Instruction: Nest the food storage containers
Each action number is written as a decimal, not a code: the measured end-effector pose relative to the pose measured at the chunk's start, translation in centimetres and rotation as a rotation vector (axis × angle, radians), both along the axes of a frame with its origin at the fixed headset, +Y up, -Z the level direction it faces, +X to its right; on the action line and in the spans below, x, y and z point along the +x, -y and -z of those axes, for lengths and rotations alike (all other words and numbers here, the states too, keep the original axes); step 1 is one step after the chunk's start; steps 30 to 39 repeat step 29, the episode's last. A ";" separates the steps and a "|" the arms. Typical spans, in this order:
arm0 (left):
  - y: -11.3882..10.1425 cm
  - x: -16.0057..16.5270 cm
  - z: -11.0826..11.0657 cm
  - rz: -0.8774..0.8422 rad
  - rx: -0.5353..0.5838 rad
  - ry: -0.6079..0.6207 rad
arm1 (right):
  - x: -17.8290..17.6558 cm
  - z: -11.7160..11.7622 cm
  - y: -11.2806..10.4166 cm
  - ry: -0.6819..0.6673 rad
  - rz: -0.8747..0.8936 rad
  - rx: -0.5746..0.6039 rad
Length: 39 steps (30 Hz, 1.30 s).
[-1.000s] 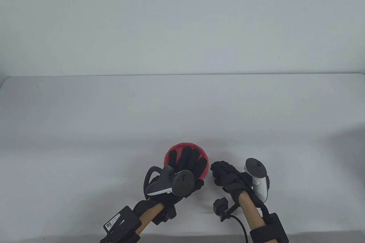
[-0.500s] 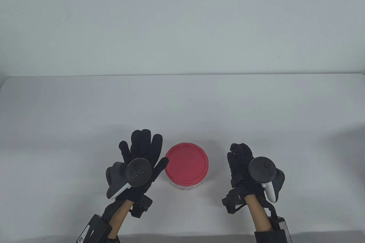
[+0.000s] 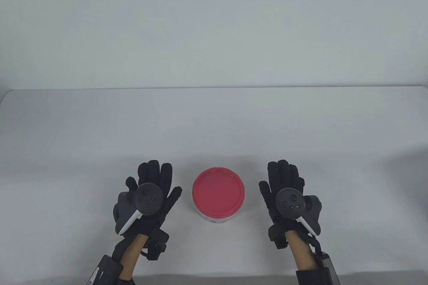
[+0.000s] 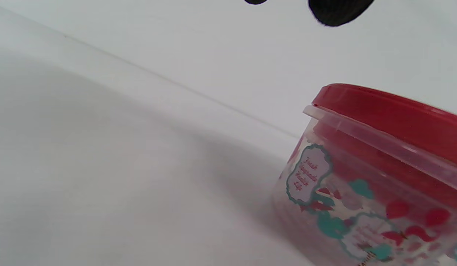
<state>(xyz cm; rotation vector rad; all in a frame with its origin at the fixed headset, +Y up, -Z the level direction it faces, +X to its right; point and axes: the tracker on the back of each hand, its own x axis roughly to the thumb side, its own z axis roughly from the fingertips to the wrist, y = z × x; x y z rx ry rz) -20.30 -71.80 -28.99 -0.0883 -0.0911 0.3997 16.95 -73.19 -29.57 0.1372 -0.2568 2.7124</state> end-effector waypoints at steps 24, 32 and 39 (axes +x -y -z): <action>0.5 -0.1 -0.1 -0.015 -0.046 0.005 | -0.4 0.1 0.0 -0.023 0.018 -0.048; 0.5 -0.1 -0.1 -0.004 -0.050 0.001 | -0.3 0.1 0.0 -0.016 0.026 -0.050; 0.5 -0.1 -0.1 -0.004 -0.050 0.001 | -0.3 0.1 0.0 -0.016 0.026 -0.050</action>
